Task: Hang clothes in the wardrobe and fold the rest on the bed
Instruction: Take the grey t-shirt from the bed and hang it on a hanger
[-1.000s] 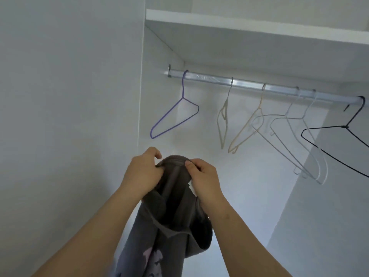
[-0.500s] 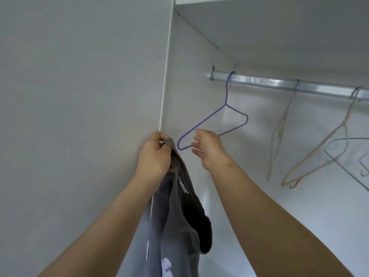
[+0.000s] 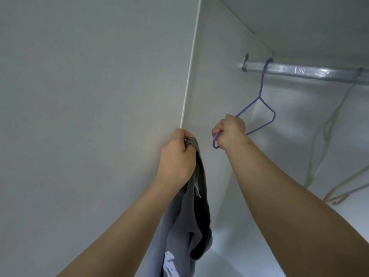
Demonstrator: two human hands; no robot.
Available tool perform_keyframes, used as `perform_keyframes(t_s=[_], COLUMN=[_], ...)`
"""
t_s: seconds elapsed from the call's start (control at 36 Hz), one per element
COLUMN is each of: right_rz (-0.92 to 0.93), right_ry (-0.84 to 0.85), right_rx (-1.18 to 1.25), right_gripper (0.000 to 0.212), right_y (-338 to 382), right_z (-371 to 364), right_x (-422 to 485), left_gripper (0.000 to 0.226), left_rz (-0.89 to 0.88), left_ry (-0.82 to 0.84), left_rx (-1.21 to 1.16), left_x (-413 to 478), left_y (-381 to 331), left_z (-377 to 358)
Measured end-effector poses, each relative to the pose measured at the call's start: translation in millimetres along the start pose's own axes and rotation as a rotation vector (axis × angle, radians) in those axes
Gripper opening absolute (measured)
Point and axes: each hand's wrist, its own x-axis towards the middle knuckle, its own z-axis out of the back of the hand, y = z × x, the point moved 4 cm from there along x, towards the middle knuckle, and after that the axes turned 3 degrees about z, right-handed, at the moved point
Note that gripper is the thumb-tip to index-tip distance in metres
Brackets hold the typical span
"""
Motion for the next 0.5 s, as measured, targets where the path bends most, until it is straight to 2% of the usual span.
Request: perform_keyframes(t_s=[0.19,0.31,0.5], right_rz=[0.215,0.205,0.217], right_ry=[-0.056,-0.061,-0.126], right_rx=[-0.286,-0.285,-0.421], right_gripper=[0.027,0.023,0.020], right_y=[17.9,10.6,-20.1], right_z=[10.7,25.9,71.2], right_x=[-26.3,-50.6,-119.2], left_gripper=[0.027,0.027,0.026], left_rz=[0.105,0.230,0.328], left_ry=[0.046,0.089,0.221], left_rx=[-0.137,-0.253,-0.314], left_x=[0.8,-8.4,-46.1], left_y=[3.5,10.1,17.3], left_z=[-2.1,-4.4,2.0])
